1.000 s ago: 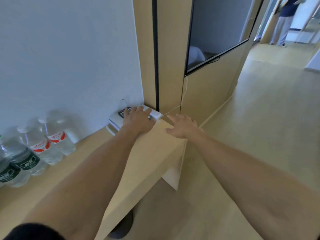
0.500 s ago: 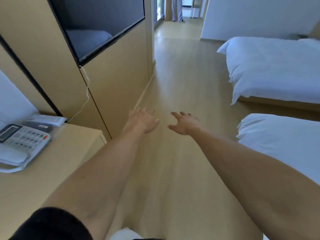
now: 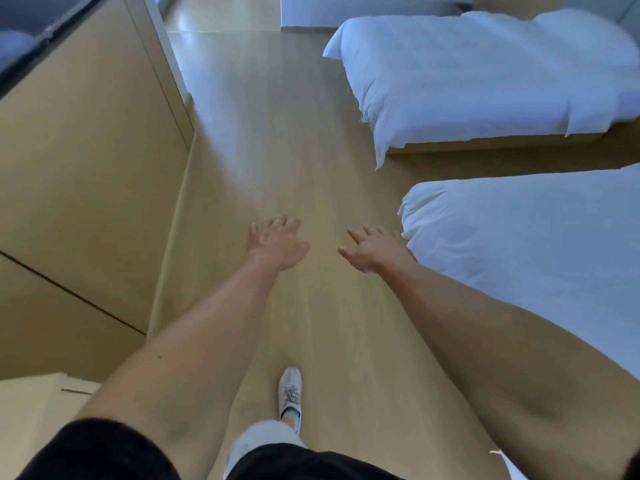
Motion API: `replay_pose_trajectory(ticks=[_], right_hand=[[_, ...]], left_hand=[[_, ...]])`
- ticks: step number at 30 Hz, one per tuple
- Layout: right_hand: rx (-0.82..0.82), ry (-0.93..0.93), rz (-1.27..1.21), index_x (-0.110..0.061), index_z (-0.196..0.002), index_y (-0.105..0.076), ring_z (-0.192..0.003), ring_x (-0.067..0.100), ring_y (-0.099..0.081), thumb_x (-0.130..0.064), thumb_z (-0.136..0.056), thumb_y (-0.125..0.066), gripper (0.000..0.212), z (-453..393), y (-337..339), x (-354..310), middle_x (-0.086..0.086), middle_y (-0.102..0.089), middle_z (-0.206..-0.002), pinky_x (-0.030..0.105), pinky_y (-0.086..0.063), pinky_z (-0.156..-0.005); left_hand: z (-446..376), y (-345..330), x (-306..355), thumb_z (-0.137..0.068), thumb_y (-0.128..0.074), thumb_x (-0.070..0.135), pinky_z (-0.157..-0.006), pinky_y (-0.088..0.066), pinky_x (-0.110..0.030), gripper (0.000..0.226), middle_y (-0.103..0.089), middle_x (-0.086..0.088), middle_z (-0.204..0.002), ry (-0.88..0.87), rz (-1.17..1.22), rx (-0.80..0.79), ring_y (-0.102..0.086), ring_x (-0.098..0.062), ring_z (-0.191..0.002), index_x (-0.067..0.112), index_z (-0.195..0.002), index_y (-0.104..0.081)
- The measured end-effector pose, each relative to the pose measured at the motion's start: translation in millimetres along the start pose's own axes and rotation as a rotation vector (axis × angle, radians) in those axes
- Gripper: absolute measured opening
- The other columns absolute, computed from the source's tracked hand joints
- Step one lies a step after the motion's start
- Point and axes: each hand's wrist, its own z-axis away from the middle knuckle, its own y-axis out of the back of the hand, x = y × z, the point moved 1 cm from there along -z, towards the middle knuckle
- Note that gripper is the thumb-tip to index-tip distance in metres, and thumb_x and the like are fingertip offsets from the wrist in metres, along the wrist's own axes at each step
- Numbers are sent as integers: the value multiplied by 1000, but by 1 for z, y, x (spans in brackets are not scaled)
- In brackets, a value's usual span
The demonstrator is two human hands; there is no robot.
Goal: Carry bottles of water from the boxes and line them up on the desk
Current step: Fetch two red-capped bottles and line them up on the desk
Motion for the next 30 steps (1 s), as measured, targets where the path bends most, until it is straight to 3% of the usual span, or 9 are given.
replay_pose_trajectory(ticks=[5,16,30], right_hand=[[7,-39,-32,-41,-156,-5,-153,26,-2,-69,-96,-21,68,-79,34,-16,-1,-3,-167,53,-4,-121],[32,-85,-46,-42,-156,-9,-152,26,-8,-67,-95,-27,68,-219,110,-31,2,-10,-166,51,-9,-120],[-35,29,-36,-40,-157,-9,-152,26,-11,-65,-97,-32,68,-458,202,-24,4,-10,-166,51,-10,-122]], left_hand=[[-83,22,-18,-97,-45,55,-123,-8,-50,68,-11,3,-169,-22,32,-42,-14,-25,-154,34,-157,-22],[-231,92,-44,-99,-43,50,-122,-16,-48,63,-19,1,-167,-64,15,-45,-21,-25,-152,30,-156,-27],[-460,151,-59,-97,-45,52,-121,-20,-47,63,-28,0,-163,83,5,-107,-27,-29,-149,33,-156,-29]])
